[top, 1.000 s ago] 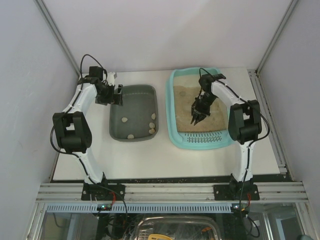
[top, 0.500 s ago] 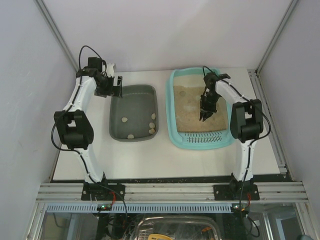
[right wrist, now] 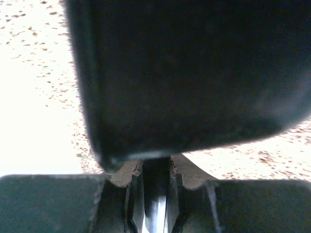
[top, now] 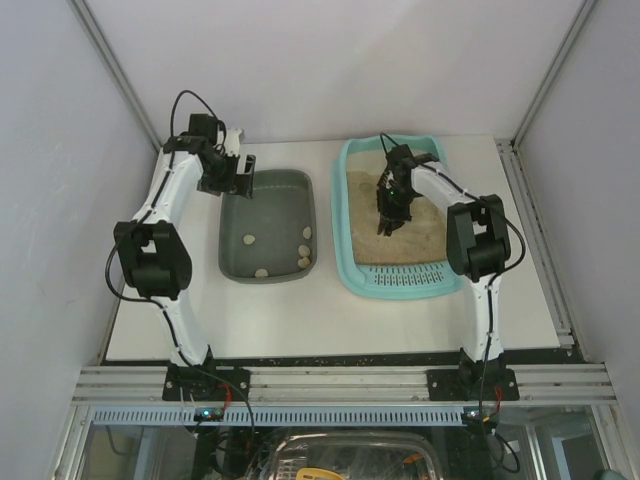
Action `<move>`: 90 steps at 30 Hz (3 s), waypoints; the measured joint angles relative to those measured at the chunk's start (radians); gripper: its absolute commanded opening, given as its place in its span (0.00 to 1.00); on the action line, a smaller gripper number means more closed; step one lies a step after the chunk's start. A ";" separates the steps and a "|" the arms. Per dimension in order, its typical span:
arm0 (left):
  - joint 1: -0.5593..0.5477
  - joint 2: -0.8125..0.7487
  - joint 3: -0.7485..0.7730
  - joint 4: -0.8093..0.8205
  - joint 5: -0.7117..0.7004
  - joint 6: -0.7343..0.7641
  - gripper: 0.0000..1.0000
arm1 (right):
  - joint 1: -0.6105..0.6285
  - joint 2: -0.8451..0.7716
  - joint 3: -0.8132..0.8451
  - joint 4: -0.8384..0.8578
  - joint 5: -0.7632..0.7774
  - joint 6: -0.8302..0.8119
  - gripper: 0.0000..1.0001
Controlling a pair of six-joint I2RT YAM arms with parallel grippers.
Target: Clean the litter box
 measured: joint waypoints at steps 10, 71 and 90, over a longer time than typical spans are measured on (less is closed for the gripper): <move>-0.023 -0.006 -0.033 0.027 -0.005 -0.016 1.00 | 0.098 0.047 0.045 0.072 -0.006 0.030 0.00; -0.024 -0.013 -0.025 0.030 0.032 -0.006 1.00 | -0.175 -0.585 -0.991 1.238 -0.858 0.625 0.00; -0.050 -0.071 -0.167 0.074 0.029 0.029 1.00 | -0.211 -0.580 -1.278 2.201 -0.914 1.241 0.00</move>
